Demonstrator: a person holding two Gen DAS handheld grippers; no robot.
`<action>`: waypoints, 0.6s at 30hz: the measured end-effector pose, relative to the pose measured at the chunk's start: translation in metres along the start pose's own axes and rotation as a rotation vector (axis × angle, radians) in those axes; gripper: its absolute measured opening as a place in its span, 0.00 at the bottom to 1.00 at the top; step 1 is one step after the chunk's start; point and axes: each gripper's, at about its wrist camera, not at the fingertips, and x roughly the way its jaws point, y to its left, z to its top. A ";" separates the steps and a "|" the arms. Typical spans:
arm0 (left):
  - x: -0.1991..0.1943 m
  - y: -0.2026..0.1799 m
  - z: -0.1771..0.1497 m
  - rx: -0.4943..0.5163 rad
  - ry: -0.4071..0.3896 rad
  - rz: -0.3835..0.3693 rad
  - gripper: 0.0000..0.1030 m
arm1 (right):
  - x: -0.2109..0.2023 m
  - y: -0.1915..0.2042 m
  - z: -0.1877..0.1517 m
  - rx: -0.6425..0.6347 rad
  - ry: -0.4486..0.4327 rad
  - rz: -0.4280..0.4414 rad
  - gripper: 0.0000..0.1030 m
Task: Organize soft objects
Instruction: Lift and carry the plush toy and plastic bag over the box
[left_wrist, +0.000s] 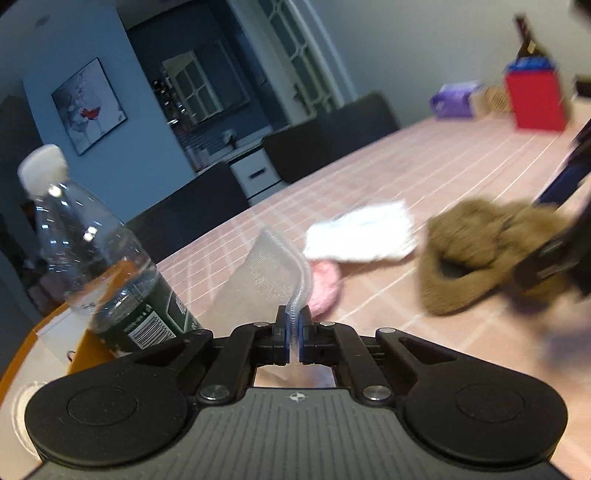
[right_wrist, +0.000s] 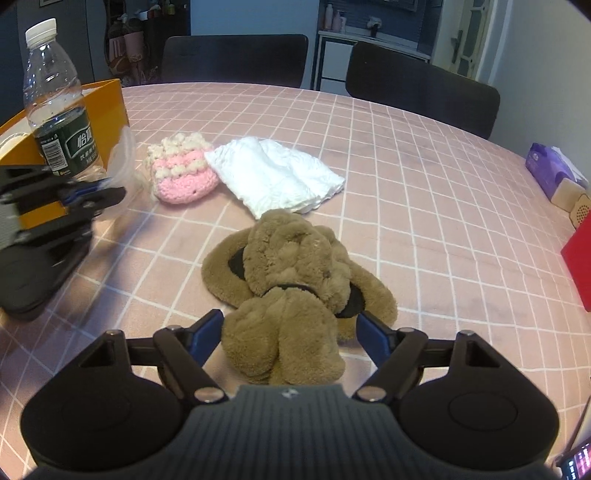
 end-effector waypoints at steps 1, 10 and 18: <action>-0.008 0.000 0.001 -0.017 -0.012 -0.018 0.04 | 0.001 0.000 0.000 -0.004 0.002 0.003 0.71; -0.073 0.019 0.000 -0.180 -0.094 -0.188 0.04 | -0.001 0.005 -0.003 -0.013 0.008 0.014 0.46; -0.123 0.060 -0.009 -0.290 -0.190 -0.216 0.04 | -0.043 0.022 0.006 -0.041 -0.035 0.062 0.39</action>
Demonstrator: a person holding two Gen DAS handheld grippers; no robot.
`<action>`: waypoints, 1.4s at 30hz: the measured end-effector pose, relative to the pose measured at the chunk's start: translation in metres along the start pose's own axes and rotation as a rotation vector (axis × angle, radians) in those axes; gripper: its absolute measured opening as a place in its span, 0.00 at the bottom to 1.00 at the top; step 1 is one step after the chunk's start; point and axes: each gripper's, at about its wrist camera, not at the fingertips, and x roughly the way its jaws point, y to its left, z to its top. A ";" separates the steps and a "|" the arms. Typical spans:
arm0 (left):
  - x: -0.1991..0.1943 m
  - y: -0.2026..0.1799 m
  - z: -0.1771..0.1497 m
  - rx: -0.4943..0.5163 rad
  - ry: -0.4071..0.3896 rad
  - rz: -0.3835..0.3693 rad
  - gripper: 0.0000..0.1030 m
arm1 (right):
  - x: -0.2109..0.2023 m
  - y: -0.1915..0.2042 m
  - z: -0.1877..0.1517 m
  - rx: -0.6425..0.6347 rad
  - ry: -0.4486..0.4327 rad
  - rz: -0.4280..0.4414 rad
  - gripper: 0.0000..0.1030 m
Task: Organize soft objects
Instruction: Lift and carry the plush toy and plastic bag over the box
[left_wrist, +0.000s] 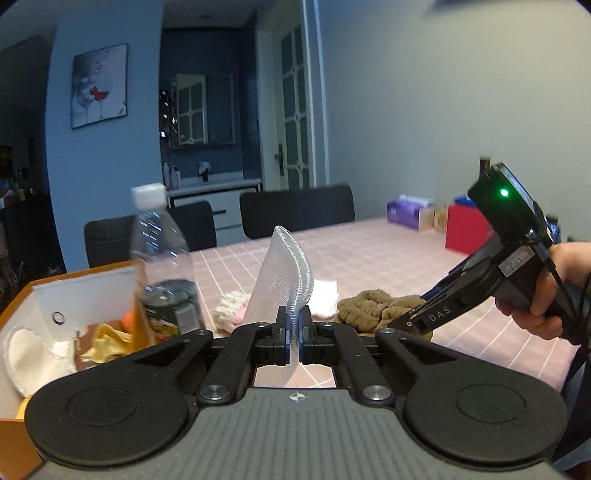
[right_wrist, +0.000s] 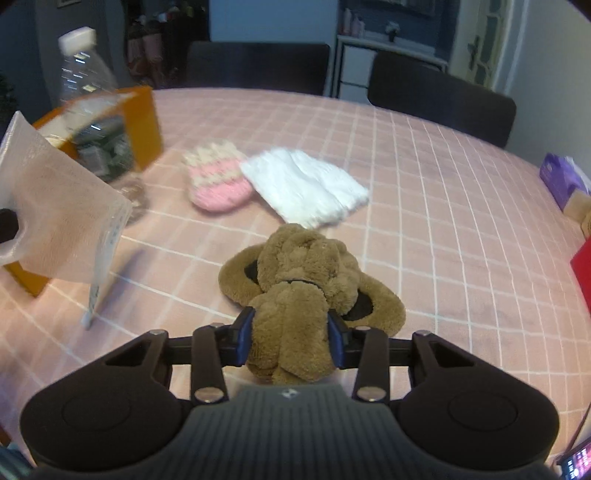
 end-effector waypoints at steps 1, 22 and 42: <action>-0.007 0.004 0.002 -0.008 -0.014 0.003 0.04 | -0.007 0.005 0.002 -0.011 -0.014 0.011 0.38; -0.099 0.100 0.048 -0.016 -0.199 0.173 0.04 | -0.106 0.180 0.070 -0.335 -0.308 0.253 0.38; 0.030 0.212 0.040 0.104 0.196 0.182 0.03 | 0.048 0.293 0.159 -0.454 -0.178 0.088 0.38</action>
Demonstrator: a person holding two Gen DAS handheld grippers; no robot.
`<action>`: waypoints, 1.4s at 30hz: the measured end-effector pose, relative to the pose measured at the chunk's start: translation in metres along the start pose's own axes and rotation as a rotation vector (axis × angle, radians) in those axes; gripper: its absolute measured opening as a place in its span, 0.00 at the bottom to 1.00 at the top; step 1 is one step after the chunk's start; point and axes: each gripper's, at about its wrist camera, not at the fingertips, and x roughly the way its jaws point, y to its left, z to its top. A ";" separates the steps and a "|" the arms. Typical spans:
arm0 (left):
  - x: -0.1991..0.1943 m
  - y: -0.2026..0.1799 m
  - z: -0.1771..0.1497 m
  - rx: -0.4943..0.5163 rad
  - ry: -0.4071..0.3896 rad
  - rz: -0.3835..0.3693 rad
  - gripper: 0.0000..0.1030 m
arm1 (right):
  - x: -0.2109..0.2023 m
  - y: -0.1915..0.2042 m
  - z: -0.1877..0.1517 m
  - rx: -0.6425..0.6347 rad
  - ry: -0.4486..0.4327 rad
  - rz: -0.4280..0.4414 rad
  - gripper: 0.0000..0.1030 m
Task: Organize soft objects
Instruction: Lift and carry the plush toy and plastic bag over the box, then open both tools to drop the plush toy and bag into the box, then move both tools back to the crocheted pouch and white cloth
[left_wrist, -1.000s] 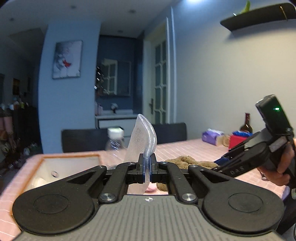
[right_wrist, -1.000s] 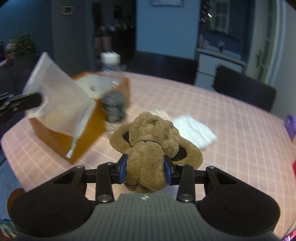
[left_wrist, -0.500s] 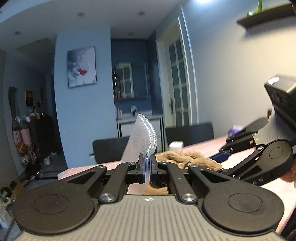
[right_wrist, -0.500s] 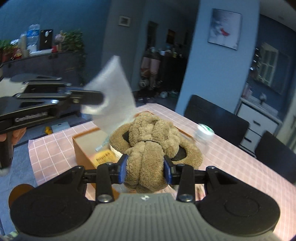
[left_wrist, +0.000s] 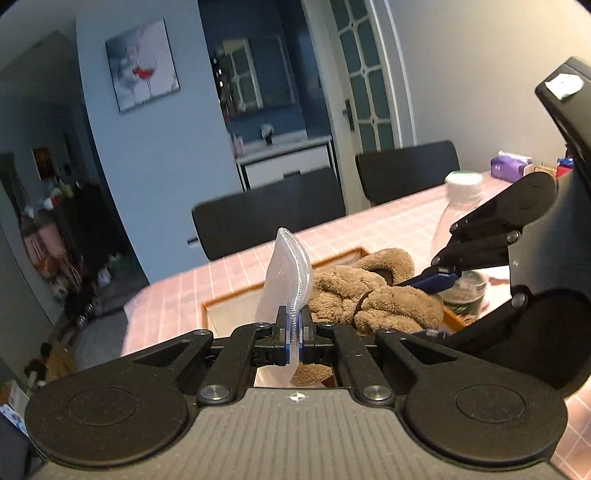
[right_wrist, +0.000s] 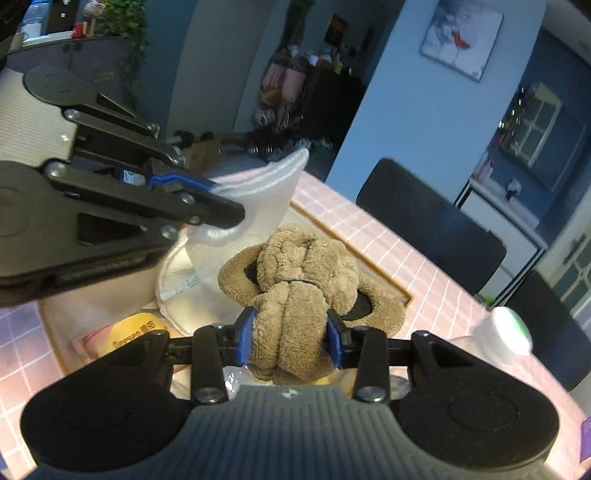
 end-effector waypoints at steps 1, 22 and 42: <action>0.006 0.000 -0.002 0.008 0.017 0.006 0.03 | 0.006 0.000 0.000 0.000 0.011 -0.003 0.38; 0.046 0.008 -0.026 0.056 0.382 -0.020 0.23 | 0.062 -0.007 -0.008 0.032 0.135 0.025 0.48; -0.044 -0.013 -0.001 0.045 0.163 -0.066 0.67 | -0.055 -0.006 -0.021 -0.083 -0.059 0.035 0.57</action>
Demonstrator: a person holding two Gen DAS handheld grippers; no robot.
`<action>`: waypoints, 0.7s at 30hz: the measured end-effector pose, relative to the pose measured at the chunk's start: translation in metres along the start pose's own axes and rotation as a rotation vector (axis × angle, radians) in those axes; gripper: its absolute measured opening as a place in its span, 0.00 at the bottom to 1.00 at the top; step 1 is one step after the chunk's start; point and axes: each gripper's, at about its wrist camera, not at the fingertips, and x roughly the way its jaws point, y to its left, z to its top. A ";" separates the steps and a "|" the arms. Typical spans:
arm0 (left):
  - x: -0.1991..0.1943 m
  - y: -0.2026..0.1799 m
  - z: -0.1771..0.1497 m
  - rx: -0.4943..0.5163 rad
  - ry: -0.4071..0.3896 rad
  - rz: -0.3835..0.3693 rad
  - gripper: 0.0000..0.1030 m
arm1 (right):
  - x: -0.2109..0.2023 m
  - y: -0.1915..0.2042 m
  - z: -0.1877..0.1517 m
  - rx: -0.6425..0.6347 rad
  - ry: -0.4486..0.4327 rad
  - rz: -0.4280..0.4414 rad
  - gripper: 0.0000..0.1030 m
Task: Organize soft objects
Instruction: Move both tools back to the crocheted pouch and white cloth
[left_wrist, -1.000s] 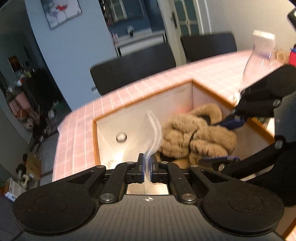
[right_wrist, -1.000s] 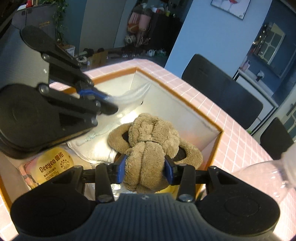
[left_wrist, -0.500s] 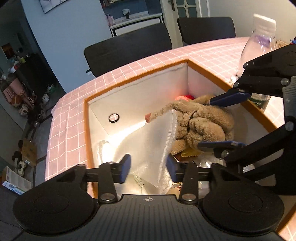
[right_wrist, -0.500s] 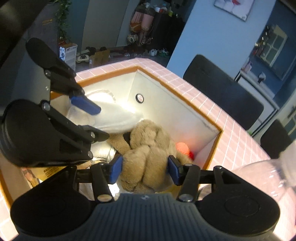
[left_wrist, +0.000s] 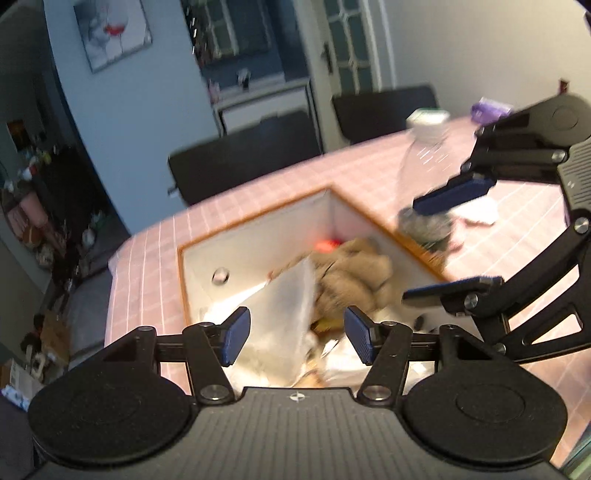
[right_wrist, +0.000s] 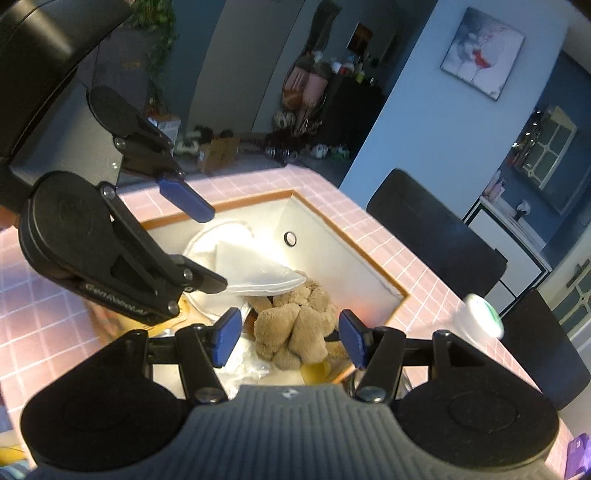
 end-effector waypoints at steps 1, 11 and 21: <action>-0.006 -0.006 0.001 0.005 -0.031 -0.005 0.67 | -0.009 -0.002 -0.005 0.006 -0.009 0.002 0.58; -0.030 -0.093 0.012 0.055 -0.254 -0.167 0.62 | -0.070 -0.047 -0.076 0.138 0.003 -0.058 0.59; 0.049 -0.181 0.041 0.200 -0.186 -0.228 0.62 | -0.062 -0.109 -0.156 0.316 0.134 -0.144 0.58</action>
